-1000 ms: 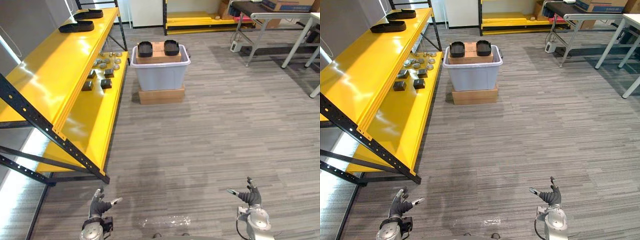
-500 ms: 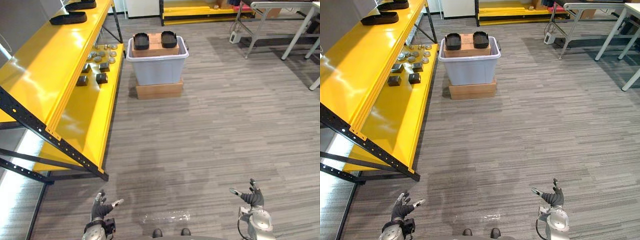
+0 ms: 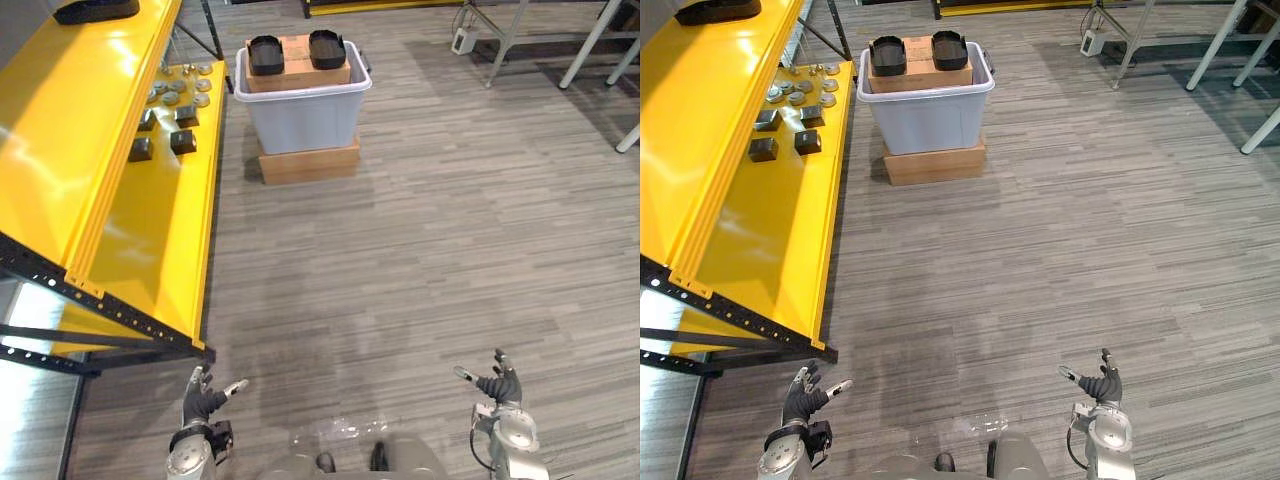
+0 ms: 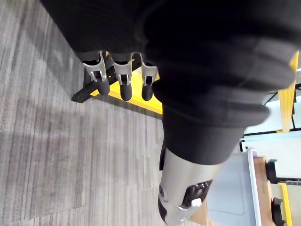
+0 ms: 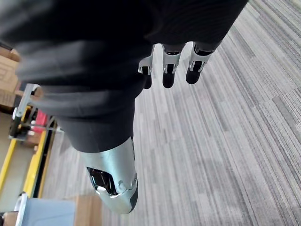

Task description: Walk over and take plastic housings, then place them on the shelf

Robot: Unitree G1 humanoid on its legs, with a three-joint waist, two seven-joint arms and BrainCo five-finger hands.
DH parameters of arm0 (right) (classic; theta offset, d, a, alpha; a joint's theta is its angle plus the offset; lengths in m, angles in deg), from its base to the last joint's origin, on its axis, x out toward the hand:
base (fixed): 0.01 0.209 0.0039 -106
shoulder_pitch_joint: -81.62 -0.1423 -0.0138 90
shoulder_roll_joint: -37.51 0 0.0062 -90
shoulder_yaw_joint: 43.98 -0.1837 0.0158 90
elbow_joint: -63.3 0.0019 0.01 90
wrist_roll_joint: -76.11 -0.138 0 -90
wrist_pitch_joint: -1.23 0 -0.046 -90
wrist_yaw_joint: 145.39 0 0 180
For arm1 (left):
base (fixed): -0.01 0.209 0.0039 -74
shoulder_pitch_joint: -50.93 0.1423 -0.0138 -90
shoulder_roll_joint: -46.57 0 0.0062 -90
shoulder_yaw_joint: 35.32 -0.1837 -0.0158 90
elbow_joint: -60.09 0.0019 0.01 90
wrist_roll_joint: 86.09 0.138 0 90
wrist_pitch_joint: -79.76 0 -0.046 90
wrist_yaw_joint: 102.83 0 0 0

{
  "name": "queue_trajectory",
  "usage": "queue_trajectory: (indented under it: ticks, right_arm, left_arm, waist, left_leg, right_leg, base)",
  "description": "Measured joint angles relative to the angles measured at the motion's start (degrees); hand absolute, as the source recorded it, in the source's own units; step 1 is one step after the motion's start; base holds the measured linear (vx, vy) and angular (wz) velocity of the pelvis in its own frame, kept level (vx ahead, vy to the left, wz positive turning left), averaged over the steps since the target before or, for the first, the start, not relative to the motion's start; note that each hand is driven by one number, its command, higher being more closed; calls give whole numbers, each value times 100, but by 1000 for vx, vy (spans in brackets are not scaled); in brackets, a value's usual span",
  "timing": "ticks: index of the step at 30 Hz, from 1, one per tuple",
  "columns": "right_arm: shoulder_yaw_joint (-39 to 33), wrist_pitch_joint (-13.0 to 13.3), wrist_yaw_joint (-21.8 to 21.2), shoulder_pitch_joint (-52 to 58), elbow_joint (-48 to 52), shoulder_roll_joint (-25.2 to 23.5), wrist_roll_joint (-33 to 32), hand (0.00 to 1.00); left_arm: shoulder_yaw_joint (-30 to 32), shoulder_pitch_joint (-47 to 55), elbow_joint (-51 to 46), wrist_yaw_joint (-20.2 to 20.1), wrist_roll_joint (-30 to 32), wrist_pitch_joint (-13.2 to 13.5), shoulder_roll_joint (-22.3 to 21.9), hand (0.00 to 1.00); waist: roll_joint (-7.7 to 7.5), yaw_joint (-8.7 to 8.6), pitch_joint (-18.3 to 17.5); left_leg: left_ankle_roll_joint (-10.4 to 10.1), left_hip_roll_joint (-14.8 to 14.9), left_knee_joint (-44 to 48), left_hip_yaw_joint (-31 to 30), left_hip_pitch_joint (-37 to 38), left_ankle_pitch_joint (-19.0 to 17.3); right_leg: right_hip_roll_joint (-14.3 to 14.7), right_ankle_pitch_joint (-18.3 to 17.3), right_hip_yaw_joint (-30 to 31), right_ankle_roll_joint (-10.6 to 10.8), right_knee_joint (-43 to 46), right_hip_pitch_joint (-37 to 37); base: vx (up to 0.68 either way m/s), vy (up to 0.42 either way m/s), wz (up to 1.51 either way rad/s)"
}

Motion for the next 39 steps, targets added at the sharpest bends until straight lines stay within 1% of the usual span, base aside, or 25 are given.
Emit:
queue_trajectory:
  ticks: [4,5,7,8,9,10,11,12,14,16,18,21,23,24,25,26,27,29,30,31,32,33,34,36,39]
  right_arm:
    - [44,-8,0,-90,35,88,0,0]
    - [58,-11,-1,-189,35,173,0,0]
    - [109,-7,4,-206,72,223,1,0]
    - [247,-23,-4,-246,51,384,2,0]
    - [282,-24,-5,-364,77,391,4,0]
    - [281,-30,-6,-389,82,392,4,0]
    - [290,-41,-8,-397,85,390,3,0]
    - [365,-40,-7,-381,89,381,1,0]
    - [501,-22,4,-323,91,303,-11,0]
    - [627,58,9,-377,103,244,-57,0]
    - [637,79,14,-457,115,211,-71,0]
    - [620,61,12,-512,-51,252,-114,0]
    - [614,62,14,-479,-109,342,-113,0]
    - [563,54,27,-513,-253,353,-114,0]
    - [562,35,30,-543,-331,332,-113,0]
    - [575,4,12,-567,-398,322,-112,0]
    - [549,-3,8,-513,-401,322,-108,0]
    - [439,-6,5,-464,-401,259,-96,0]
    - [381,-6,7,-433,-405,237,-96,0]
    - [383,-4,5,-402,-405,237,-97,0]
    - [395,-3,3,-340,-406,220,-96,0]
    - [427,-4,-1,-275,-395,186,-96,0]
    - [453,-4,-5,-241,-390,161,-96,0]
    - [507,-2,-12,-144,-319,29,-96,0]
    - [497,7,-8,-89,-201,-44,-101,0]
  left_arm:
    - [-146,-286,-1,98,-37,6,-11,0]
    - [-161,-402,0,103,-37,12,-39,0]
    - [-155,-408,3,112,-33,28,6,0]
    - [-151,-349,64,114,-31,16,-89,0]
    - [-151,-394,48,102,-30,21,-128,0]
    - [-151,-441,54,102,-30,18,-148,0]
    - [-144,-464,53,102,-31,21,-202,0]
    - [-143,-445,57,96,-31,25,-265,0]
    - [-140,-447,53,87,-39,82,-234,0]
    - [-147,-438,51,87,-42,85,-233,0]
    - [-145,-415,44,87,-43,88,-247,0]
    - [-146,-284,45,86,-49,85,-261,0]
    - [-144,-144,46,89,-49,87,-302,0]
    - [-122,-58,64,97,-48,81,-305,0]
    - [-103,-91,71,100,-49,71,-333,0]
    - [-75,-190,59,104,-49,73,-333,0]
    - [-96,-240,38,95,-48,71,-385,0]
    - [-104,-200,73,94,-49,49,-417,0]
    - [-107,-211,170,95,-49,28,-394,0]
    - [-110,-227,197,98,-49,13,-374,0]
    - [-150,-245,210,105,-49,0,-319,0]
    - [-171,-236,209,106,-49,0,-284,0]
    - [-188,-234,209,107,-49,1,-278,0]
    - [-211,-249,206,106,-49,2,-201,0]
    - [-212,-256,225,100,-50,-4,-223,0]
  waist:
    - [73,-81,115]
    - [153,-137,244]
    - [95,-161,234]
    - [276,-168,227]
    - [329,-211,216]
    - [321,-224,214]
    - [330,-288,227]
    - [320,-290,314]
    - [270,-224,383]
    - [121,-19,478]
    - [82,93,505]
    - [-3,297,598]
    - [84,338,556]
    - [160,361,500]
    - [69,353,499]
    - [-65,328,459]
    - [-110,333,434]
    - [-180,341,393]
    - [-187,304,388]
    - [-192,295,385]
    - [-210,291,376]
    - [-196,234,370]
    - [-187,183,367]
    - [-206,99,339]
    - [-218,-23,334]
  left_leg:
    - [-189,163,-352,-266,577,-116]
    - [-321,292,-349,-330,795,-189]
    - [-515,327,-332,-410,1095,-296]
    - [-644,532,-178,-404,1268,-371]
    - [-857,635,363,-415,1033,-183]
    - [-848,636,731,-404,880,12]
    - [-739,660,1685,-386,534,667]
    - [-709,806,2928,-373,98,1643]
    - [-523,1304,4866,71,-646,1388]
    - [-368,1508,5535,500,-1361,1065]
    - [-395,1450,5170,594,-2063,820]
    - [-579,1030,2636,542,-2716,697]
    - [-881,900,712,488,-2655,1216]
    - [-854,882,422,503,-2616,2080]
    - [-589,770,517,553,-2630,2092]
    - [-448,565,618,553,-2682,1906]
    - [-255,497,880,597,-2731,1705]
    - [-150,396,1264,639,-2526,1150]
    - [-103,275,1245,610,-2165,912]
    - [-93,208,1165,577,-1950,836]
    - [-88,79,915,529,-1475,752]
    - [-78,2,604,430,-970,743]
    - [-76,-11,446,370,-741,743]
    - [-76,-5,-29,173,-44,743]
    - [-148,66,-216,-12,331,688]
  right_leg:
    - [115,129,-85,-12,-701,-744]
    - [234,536,-73,-72,-1175,-899]
    - [258,1607,-49,-276,-1906,-999]
    - [352,1830,-141,-519,-1490,-1059]
    - [365,1459,-259,-684,-1194,-1073]
    - [352,1305,-275,-697,-1138,-1019]
    - [357,1052,-340,-701,-1236,-667]
    - [406,939,-362,-739,-1620,4]
    - [541,902,-321,-796,-2231,927]
    - [526,895,-116,-806,-2736,1643]
    - [478,869,18,-787,-3315,2215]
    - [162,531,229,-440,-3674,2925]
    - [39,293,283,-222,-3851,3277]
    - [4,114,386,-102,-3915,3486]
    - [-111,100,402,-117,-3907,3528]
    - [-281,276,376,-189,-3831,3477]
    - [-418,427,428,19,-3570,3436]
    - [-519,532,581,278,-2530,3247]
    - [-616,849,676,842,-1298,2893]
    - [-651,1087,760,1105,-561,2666]
    - [-712,1027,782,993,859,2123]
    - [-751,840,638,658,1739,1669]
    - [-747,737,486,482,1941,1480]
    - [-780,450,-135,51,1660,788]
    - [-741,306,-561,-21,260,326]
  base:
    - [518,-6,40]
    - [571,-71,46]
    - [626,-92,27]
    - [665,-120,2]
    - [670,-131,3]
    - [679,-152,21]
    - [702,-169,34]
    - [816,-184,30]
    - [692,-147,6]
    - [544,-70,-29]
    - [503,30,-30]
    - [543,157,-31]
    - [560,231,-31]
    - [584,262,-26]
    - [584,282,4]
    - [602,289,26]
    - [613,303,27]
    - [596,284,9]
    - [667,311,16]
    - [636,276,26]
    - [508,192,32]
    - [487,143,36]
    - [462,102,44]
    - [468,46,44]
    - [362,-66,48]
